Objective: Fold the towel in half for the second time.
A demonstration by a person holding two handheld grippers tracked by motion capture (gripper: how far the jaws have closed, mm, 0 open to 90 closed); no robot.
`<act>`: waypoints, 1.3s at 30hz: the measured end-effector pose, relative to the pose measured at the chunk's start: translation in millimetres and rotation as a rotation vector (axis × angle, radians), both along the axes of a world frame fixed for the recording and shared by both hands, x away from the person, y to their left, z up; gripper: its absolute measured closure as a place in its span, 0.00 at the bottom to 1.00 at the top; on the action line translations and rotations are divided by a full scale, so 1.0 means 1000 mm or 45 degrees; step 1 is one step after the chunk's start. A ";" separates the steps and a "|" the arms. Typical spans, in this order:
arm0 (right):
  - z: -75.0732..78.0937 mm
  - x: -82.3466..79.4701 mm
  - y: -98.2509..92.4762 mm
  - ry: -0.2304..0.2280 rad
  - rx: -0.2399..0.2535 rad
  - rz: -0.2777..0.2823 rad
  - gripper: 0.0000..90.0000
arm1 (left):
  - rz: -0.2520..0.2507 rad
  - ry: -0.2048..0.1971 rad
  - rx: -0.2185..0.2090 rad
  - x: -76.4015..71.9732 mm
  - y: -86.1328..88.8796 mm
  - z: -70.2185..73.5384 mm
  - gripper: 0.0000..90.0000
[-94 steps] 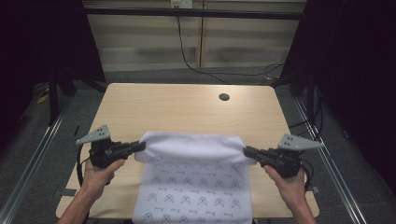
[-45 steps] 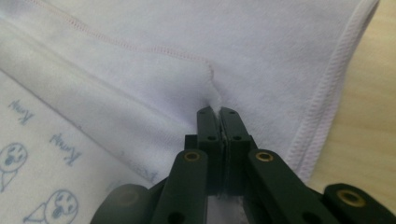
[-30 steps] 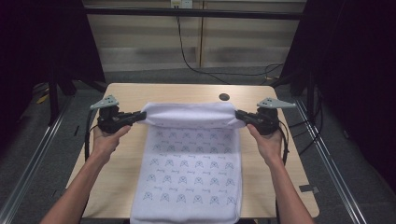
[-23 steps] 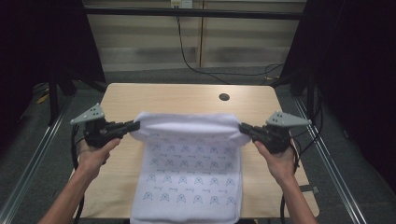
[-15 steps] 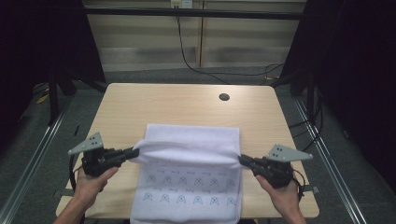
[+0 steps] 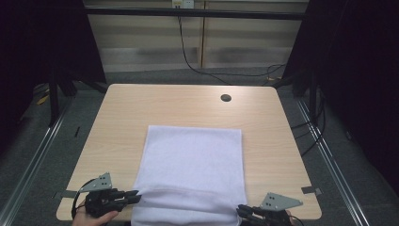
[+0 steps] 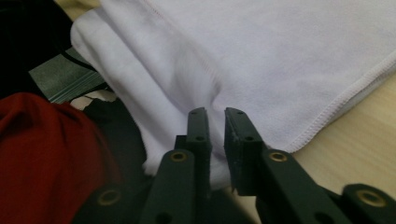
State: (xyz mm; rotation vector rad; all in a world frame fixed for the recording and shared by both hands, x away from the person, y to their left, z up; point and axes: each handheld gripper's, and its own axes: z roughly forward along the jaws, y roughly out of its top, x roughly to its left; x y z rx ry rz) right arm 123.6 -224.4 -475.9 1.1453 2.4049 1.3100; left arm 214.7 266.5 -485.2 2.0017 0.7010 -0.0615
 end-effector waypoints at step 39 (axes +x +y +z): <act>-0.028 0.134 0.010 0.054 -0.095 -0.049 0.65 | 0.131 -0.017 0.168 0.087 -0.031 -0.021 0.70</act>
